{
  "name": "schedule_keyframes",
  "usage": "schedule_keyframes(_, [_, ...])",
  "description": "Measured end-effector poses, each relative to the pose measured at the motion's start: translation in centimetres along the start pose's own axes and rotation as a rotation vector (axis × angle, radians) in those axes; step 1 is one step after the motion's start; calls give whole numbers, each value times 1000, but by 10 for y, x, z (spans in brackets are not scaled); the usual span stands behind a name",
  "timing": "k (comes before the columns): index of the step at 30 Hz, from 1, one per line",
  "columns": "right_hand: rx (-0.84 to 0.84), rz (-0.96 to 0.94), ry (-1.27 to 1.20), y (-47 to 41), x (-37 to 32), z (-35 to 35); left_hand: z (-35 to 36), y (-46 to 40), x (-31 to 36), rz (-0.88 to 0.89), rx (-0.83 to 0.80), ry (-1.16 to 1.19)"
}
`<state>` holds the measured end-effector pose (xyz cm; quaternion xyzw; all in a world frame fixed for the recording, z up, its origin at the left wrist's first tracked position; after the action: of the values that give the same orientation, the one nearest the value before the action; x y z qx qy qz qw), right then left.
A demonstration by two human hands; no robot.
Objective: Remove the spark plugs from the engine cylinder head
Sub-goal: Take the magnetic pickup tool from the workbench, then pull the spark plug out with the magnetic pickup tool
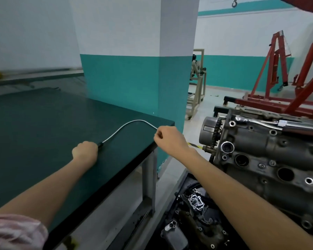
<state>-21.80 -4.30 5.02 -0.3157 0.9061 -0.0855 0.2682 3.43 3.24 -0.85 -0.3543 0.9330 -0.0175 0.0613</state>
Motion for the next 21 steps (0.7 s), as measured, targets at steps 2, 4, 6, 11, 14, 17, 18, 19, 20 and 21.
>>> schedule_keyframes(2, [-19, 56, -52, 0, 4, 0, -15, 2, 18, 35, 56, 237])
schedule_keyframes(4, [-42, 135, -178, 1, 7, -1, -35, 5, 40, 64, 60, 480])
schedule_keyframes(6, [-79, 200, -353, 1, 5, -4, -54, 15, 61, 58, 56, 701])
schedule_keyframes(11, [-90, 364, -957, 1, -8, -35, -100, 70, 121, 138, 291, 1237])
schedule_keyframes(14, [-128, 359, -1426, 0, -22, -67, -126, 126, 152, 398, 426, 1484])
schedule_keyframes(17, [24, 326, -1586, 4, -25, -112, -137, 172, 173, 672, 367, 1591])
schedule_keyframes(18, [117, 298, -1566, 6, -22, -127, -138, 183, 178, 724, 337, 1592])
schedule_keyframes(19, [213, 268, -1523, 9, -17, -141, -139, 192, 183, 756, 301, 1583])
schedule_keyframes(20, [302, 243, -1456, 13, -12, -153, -141, 200, 189, 776, 267, 1579])
schedule_keyframes(21, [377, 225, -1379, 18, -7, -162, -142, 208, 195, 779, 238, 1584])
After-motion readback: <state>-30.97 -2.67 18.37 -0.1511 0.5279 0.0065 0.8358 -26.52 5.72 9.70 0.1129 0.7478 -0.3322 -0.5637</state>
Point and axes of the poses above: each hand's wrist, its own y-axis away from the middle knuckle, its own z-axis out of the palm, x = y × z, the point moved 1 cm from there along -y, towards the middle knuckle, and after that the axes turned 2 degrees about -y, right-handed, at the moved point
